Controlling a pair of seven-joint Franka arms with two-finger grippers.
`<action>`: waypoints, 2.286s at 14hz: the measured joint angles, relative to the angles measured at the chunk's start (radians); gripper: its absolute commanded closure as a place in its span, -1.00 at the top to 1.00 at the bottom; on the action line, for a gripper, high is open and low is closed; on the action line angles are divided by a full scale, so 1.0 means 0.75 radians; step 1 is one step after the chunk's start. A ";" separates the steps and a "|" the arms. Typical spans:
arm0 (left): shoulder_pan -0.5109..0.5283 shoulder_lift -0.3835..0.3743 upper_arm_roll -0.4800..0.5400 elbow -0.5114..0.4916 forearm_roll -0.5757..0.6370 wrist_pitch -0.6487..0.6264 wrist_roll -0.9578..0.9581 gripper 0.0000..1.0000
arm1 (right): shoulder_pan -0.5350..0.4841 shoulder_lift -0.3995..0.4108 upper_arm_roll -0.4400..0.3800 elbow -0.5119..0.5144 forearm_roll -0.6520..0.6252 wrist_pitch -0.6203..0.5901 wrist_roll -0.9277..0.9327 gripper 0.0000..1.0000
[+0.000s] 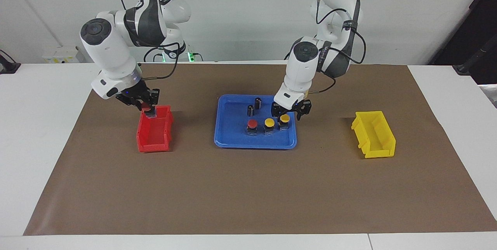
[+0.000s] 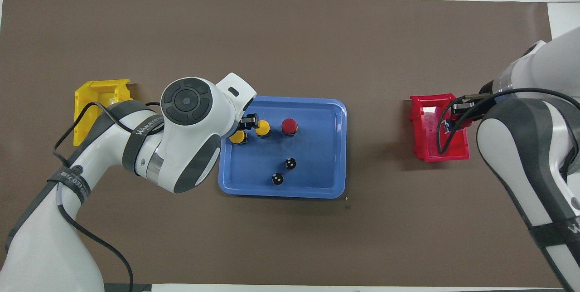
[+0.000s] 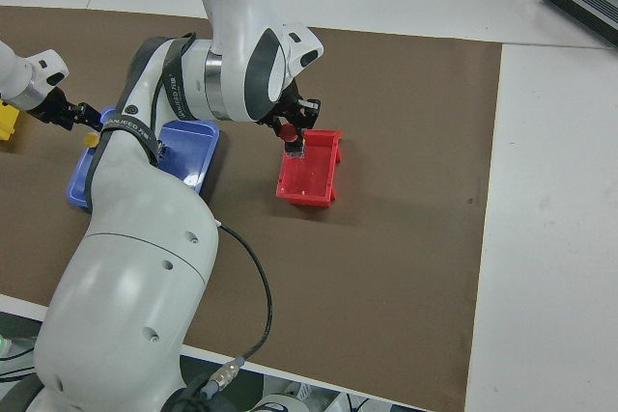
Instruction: Sort red and yellow buttons by color
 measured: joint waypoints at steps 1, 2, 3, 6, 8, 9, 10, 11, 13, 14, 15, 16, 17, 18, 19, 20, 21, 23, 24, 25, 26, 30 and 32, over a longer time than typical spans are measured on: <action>-0.004 -0.003 0.000 -0.008 0.000 0.000 -0.001 0.71 | -0.001 -0.015 0.000 -0.078 0.000 0.097 0.000 -0.41; -0.006 -0.005 0.000 -0.018 0.000 0.003 -0.001 0.71 | -0.001 -0.027 0.001 -0.142 0.000 0.173 0.000 -0.41; -0.007 -0.009 0.000 -0.033 0.000 0.013 -0.001 0.70 | -0.002 -0.038 0.002 -0.198 0.000 0.243 -0.004 -0.41; -0.020 -0.021 0.000 -0.091 0.000 0.078 -0.001 0.66 | -0.019 -0.049 0.001 -0.337 0.000 0.415 -0.039 -0.41; -0.025 -0.028 0.000 -0.103 0.000 0.092 -0.001 0.53 | -0.024 -0.049 0.001 -0.407 0.000 0.504 -0.044 -0.41; -0.025 -0.032 0.000 -0.103 0.000 0.093 -0.001 0.39 | -0.025 -0.048 0.001 -0.436 0.000 0.536 -0.045 -0.40; -0.026 -0.034 0.001 -0.104 0.000 0.095 -0.001 0.01 | -0.025 -0.048 0.001 -0.457 0.000 0.554 -0.045 -0.30; -0.026 -0.034 0.001 -0.106 0.000 0.099 -0.001 -0.34 | -0.025 -0.048 0.001 -0.467 0.000 0.561 -0.045 -0.05; -0.026 -0.034 0.003 -0.111 0.000 0.107 -0.001 -0.82 | -0.025 -0.050 0.001 -0.470 0.000 0.561 -0.048 0.20; -0.026 -0.034 0.005 -0.112 0.000 0.108 -0.001 -0.92 | -0.025 -0.051 0.001 -0.470 0.000 0.561 -0.060 0.35; -0.026 -0.034 0.007 -0.113 0.000 0.109 -0.001 -0.97 | -0.025 -0.052 0.001 -0.465 0.000 0.556 -0.077 0.42; -0.025 -0.034 0.009 -0.113 0.000 0.110 -0.002 -0.97 | -0.026 -0.052 0.001 -0.447 0.000 0.533 -0.091 0.45; -0.025 -0.035 0.011 -0.112 0.000 0.111 -0.003 -0.97 | -0.027 -0.052 0.000 -0.415 0.000 0.486 -0.100 0.47; -0.025 -0.036 0.013 -0.109 -0.001 0.109 -0.005 -0.97 | -0.028 -0.049 0.000 -0.360 0.000 0.414 -0.106 0.48; -0.025 -0.038 0.013 -0.098 -0.003 0.094 -0.007 -0.97 | -0.028 -0.044 0.002 -0.282 0.000 0.326 -0.107 0.51; -0.028 -0.045 0.012 -0.080 -0.005 0.055 -0.008 -0.97 | -0.026 -0.038 0.004 -0.200 0.000 0.247 -0.107 0.54; -0.031 -0.057 0.011 -0.060 -0.010 0.004 -0.009 -0.97 | -0.022 -0.029 0.009 -0.110 0.000 0.168 -0.107 0.54; -0.029 -0.109 0.015 -0.011 -0.031 -0.121 -0.009 -0.97 | 0.021 -0.002 0.023 0.084 0.003 0.006 -0.086 0.55; -0.019 -0.137 0.028 0.022 -0.033 -0.203 -0.010 -0.97 | 0.081 0.025 0.026 0.192 0.004 -0.060 -0.018 0.56; 0.022 -0.158 0.041 0.058 -0.033 -0.276 0.004 -0.97 | 0.162 0.064 0.031 0.292 0.004 -0.094 0.090 0.56; 0.094 -0.172 0.049 0.088 -0.032 -0.320 0.065 -0.97 | 0.245 0.103 0.036 0.361 0.003 -0.099 0.205 0.56; 0.477 -0.192 0.074 0.170 -0.033 -0.381 0.500 -0.97 | 0.532 0.274 0.043 0.464 -0.006 0.026 0.589 0.56; 0.593 -0.192 0.077 0.176 -0.034 -0.359 0.623 -0.97 | 0.634 0.357 0.042 0.468 -0.076 0.109 0.731 0.56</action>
